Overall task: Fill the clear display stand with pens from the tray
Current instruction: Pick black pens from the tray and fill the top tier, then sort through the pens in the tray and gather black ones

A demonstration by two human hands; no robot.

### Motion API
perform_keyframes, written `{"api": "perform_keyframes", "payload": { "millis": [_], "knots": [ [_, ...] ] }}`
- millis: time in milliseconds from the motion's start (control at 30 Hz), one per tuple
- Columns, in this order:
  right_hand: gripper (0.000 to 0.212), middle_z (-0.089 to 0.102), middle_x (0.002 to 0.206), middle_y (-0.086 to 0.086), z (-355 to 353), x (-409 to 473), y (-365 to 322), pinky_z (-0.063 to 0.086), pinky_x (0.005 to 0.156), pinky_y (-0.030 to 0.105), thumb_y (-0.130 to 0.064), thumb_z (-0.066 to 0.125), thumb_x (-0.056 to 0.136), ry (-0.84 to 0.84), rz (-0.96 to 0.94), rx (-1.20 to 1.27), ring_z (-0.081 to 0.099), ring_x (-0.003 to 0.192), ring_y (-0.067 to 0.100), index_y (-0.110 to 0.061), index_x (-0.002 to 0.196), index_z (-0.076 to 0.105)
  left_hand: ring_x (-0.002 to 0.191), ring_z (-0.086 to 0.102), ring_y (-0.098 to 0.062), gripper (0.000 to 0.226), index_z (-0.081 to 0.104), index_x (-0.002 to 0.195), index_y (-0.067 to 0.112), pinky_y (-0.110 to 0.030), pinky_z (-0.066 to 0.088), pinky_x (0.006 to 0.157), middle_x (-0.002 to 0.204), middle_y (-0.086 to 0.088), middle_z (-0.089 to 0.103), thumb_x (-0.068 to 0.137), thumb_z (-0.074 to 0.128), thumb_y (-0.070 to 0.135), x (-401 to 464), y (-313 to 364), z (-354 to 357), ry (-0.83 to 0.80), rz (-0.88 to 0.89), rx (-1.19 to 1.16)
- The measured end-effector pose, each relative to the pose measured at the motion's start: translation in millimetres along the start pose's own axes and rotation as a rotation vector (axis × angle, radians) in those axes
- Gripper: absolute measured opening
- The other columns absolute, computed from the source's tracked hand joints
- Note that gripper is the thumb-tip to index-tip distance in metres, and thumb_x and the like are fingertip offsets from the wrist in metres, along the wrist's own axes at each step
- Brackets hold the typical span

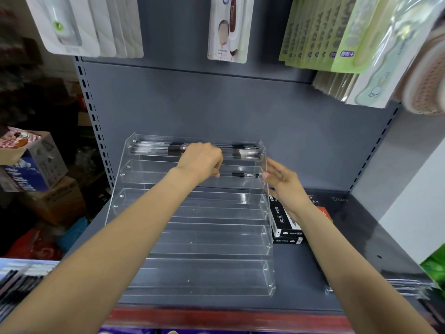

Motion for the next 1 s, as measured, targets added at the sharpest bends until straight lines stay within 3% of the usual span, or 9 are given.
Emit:
{"api": "perform_keyframes", "payload": {
  "millis": [167,300,367,500,600,700,800,933,1000],
  "knots": [
    [0.046,0.05,0.137,-0.002,3.1,-1.0,-5.2,0.037,0.108,0.033,-0.004,0.047,0.096,0.038,-0.032,-0.1,0.048,0.126,0.015,-0.017,0.14,0.04,0.094,0.062,-0.022,0.014,0.07,0.091,0.02,-0.027,0.04,0.071,0.095,0.0,0.07,0.083,0.067,0.031,-6.2,-8.6,3.7,0.041,-0.054,-0.232],
    [0.041,0.05,0.135,0.002,15.2,-18.2,-18.8,0.026,0.099,0.011,-0.011,0.05,0.095,0.274,-0.263,-0.479,0.045,0.127,0.015,-0.015,0.136,0.046,0.089,0.059,-0.01,0.018,0.068,0.099,0.023,-0.027,0.047,0.077,0.094,0.008,0.069,0.084,0.066,0.033,-29.3,-23.0,9.1,0.126,-0.135,-0.529],
    [0.037,0.05,0.126,-0.001,30.8,-31.5,-30.7,0.025,0.094,0.003,-0.01,0.051,0.094,0.313,-0.39,-0.526,0.047,0.118,0.012,-0.015,0.131,0.051,0.087,0.06,-0.007,0.018,0.068,0.1,0.022,-0.027,0.049,0.081,0.09,0.011,0.067,0.083,0.068,0.03,-45.2,-30.9,7.9,0.191,-0.153,-0.692],
    [0.026,0.06,0.115,-0.001,76.8,-47.1,-43.4,0.042,0.09,0.012,-0.01,0.054,0.092,0.156,-0.405,-0.475,0.056,0.1,0.008,-0.015,0.117,0.061,0.076,0.058,0.003,0.018,0.068,0.1,0.019,-0.001,0.04,0.073,0.088,0.009,0.067,0.082,0.069,0.021,-83.4,-50.5,-1.9,0.307,-0.191,-0.831],
    [0.02,0.066,0.106,-0.002,124.1,-60.5,-48.3,0.04,0.077,0.001,-0.01,0.054,0.091,0.014,-0.355,-0.432,0.058,0.09,0.005,-0.016,0.107,0.065,0.076,0.057,0.007,0.012,0.068,0.097,0.02,0.001,0.039,0.07,0.084,0.011,0.065,0.085,0.066,0.017,-126.7,-76.0,-11.5,0.387,-0.257,-0.894],
    [0.017,0.068,0.093,-0.006,183.0,-82.2,-52.5,0.047,0.081,0.018,-0.008,0.055,0.091,-0.111,-0.308,-0.37,0.063,0.087,0.011,-0.022,0.094,0.065,0.075,0.058,0.007,0.011,0.069,0.097,0.019,0.001,0.039,0.068,0.081,0.01,0.065,0.087,0.064,0.017,-185.9,-112.1,-7.3,0.389,-0.309,-0.871],
    [0.017,0.069,0.089,-0.002,254.5,-111.4,-50.7,0.051,0.08,0.026,-0.007,0.055,0.091,-0.258,-0.281,-0.348,0.065,0.086,0.015,-0.02,0.094,0.065,0.071,0.059,0.003,0.011,0.069,0.096,0.016,-0.005,0.043,0.068,0.082,0.006,0.068,0.088,0.062,0.017,-254.6,-156.3,15.4,0.318,-0.405,-0.828],
    [0.017,0.068,0.096,-0.001,351.1,-158.9,-32.3,0.046,0.073,0.013,-0.014,0.053,0.094,-0.436,-0.218,-0.373,0.06,0.082,0.004,-0.017,0.106,0.065,0.079,0.065,-0.018,0.012,0.068,0.097,0.013,-0.03,0.051,0.074,0.084,-0.004,0.07,0.09,0.06,0.017,-345.4,-218.5,56.0,0.179,-0.606,-0.829],
    [0.018,0.067,0.098,-0.003,393.7,-181.4,-18.2,0.044,0.071,0.008,-0.017,0.052,0.095,-0.508,-0.178,-0.399,0.057,0.082,0.001,-0.018,0.108,0.064,0.081,0.066,-0.023,0.013,0.069,0.097,0.012,-0.03,0.05,0.071,0.086,-0.01,0.072,0.088,0.062,0.016,-386.2,-245.0,76.2,0.119,-0.689,-0.826]
  ]
}}
Point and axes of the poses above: each hand's wrist, its own x-axis towards the middle knuckle, its own z-axis out of the palm, y = z × x, the point moved 3 cm from there along x, towards the middle knuckle
